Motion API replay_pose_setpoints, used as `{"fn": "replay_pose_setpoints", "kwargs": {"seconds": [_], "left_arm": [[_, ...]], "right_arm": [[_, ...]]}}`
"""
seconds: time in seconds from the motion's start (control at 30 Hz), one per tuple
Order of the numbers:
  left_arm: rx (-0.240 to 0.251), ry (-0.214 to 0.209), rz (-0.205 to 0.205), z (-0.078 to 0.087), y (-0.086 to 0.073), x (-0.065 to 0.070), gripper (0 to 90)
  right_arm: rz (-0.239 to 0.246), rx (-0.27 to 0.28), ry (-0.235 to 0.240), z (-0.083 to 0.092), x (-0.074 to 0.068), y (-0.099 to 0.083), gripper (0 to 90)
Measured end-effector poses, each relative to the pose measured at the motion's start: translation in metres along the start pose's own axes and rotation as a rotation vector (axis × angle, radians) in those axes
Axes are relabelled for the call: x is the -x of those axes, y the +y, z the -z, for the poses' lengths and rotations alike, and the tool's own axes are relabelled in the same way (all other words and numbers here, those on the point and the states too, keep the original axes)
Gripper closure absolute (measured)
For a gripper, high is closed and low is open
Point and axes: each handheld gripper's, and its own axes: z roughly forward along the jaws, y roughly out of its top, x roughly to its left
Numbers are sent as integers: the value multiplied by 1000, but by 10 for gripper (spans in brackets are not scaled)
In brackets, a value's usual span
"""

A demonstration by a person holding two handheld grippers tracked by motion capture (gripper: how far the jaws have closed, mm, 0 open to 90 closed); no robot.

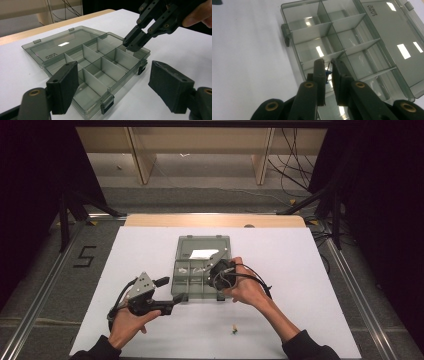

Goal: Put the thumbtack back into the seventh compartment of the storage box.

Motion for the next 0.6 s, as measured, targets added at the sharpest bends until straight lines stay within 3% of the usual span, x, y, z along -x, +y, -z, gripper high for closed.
{"fn": "replay_pose_setpoints", "kwargs": {"seconds": [0.6], "left_arm": [[5,-3,8,0,0,-1,230]], "right_arm": [[-4,-23,3,-20,4,-2,820]]}}
